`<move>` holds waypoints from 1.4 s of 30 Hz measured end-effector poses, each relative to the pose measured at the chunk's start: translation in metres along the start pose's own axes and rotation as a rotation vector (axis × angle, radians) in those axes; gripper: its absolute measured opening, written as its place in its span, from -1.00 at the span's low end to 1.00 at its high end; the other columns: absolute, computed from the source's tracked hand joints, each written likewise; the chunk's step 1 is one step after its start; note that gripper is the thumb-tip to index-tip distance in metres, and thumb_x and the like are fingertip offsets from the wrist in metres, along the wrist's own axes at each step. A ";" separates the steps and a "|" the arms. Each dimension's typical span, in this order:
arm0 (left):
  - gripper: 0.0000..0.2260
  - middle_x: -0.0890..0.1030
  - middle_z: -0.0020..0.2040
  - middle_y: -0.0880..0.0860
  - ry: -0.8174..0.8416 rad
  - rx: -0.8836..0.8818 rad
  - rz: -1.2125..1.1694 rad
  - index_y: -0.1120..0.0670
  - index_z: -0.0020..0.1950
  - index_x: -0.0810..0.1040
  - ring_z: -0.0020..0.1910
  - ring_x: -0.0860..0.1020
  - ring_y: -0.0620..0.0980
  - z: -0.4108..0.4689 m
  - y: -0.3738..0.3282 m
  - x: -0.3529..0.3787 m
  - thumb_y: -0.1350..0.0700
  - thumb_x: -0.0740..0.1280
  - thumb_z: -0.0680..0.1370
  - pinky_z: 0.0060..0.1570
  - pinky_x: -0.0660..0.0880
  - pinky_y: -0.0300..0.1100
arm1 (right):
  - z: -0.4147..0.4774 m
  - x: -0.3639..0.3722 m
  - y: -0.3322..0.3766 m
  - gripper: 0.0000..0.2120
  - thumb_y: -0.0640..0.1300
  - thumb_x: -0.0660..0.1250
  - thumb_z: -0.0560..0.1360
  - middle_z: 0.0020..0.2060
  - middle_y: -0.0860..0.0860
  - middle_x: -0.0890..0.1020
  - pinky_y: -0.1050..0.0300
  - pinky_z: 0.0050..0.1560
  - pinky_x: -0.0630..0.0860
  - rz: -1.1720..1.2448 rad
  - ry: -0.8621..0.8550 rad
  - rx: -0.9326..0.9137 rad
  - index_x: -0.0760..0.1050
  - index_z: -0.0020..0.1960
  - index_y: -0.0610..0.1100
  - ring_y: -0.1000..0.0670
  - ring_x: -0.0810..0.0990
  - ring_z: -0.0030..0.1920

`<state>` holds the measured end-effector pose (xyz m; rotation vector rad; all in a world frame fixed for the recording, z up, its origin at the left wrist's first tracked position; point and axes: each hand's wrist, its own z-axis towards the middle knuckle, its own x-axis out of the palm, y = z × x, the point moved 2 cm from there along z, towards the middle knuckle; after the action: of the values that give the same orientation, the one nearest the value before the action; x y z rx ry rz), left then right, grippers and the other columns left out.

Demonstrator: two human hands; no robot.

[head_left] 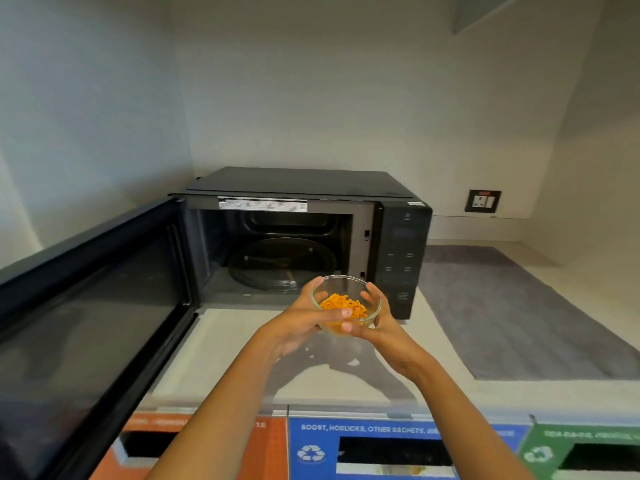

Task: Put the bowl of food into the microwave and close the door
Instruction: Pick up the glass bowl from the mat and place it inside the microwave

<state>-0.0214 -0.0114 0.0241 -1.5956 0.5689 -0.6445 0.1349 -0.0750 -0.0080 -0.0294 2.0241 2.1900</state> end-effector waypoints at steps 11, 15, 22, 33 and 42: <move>-0.01 0.46 0.23 -0.14 -0.104 -0.006 0.056 -0.13 0.52 0.04 0.26 0.48 -0.07 0.018 0.004 -0.102 0.23 0.55 0.26 0.16 0.46 -0.19 | 0.092 0.051 -0.014 0.17 0.25 0.61 0.01 0.43 0.11 0.24 0.15 0.27 0.39 0.024 0.102 -0.007 0.05 0.46 0.19 0.04 0.36 0.37; -0.09 0.39 0.39 0.05 -0.178 -0.001 0.096 -0.06 0.52 0.08 0.32 0.45 0.02 0.049 -0.002 -0.136 0.30 0.52 0.34 0.28 0.41 -0.12 | 0.140 0.053 -0.015 0.11 0.22 0.62 0.01 0.39 0.15 0.31 0.13 0.27 0.44 0.062 0.126 -0.030 0.12 0.42 0.19 0.09 0.41 0.33; -0.20 0.36 0.42 0.09 -0.253 0.085 0.028 -0.01 0.53 0.11 0.39 0.39 0.05 0.094 -0.014 -0.169 0.36 0.43 0.42 0.36 0.32 -0.08 | 0.207 0.048 -0.010 0.06 0.13 0.56 0.11 0.38 0.15 0.34 0.23 0.20 0.40 0.053 0.171 -0.043 0.10 0.47 0.06 0.09 0.38 0.34; -0.49 0.57 0.18 -0.03 -0.232 0.156 -0.177 -0.10 0.20 0.45 0.16 0.55 -0.06 0.161 -0.018 -0.204 0.44 0.35 0.44 0.12 0.47 -0.21 | 0.276 0.038 -0.002 -0.37 -0.07 0.54 0.19 0.13 0.15 0.55 0.31 0.06 0.47 0.073 0.121 -0.058 0.37 0.19 0.19 0.17 0.54 0.13; -0.41 0.61 0.06 -0.08 -0.236 0.158 -0.167 -0.16 0.12 0.48 0.04 0.59 -0.15 0.198 -0.005 -0.223 0.52 0.36 0.39 -0.04 0.56 -0.32 | 0.300 0.036 -0.015 -0.48 -0.32 0.41 0.42 0.08 0.18 0.54 0.48 -0.06 0.49 0.032 0.110 -0.055 0.33 0.24 0.07 0.29 0.55 0.03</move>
<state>-0.0455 0.2844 -0.0057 -1.5526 0.2066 -0.5992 0.1295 0.2274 -0.0022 -0.1275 2.0328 2.3112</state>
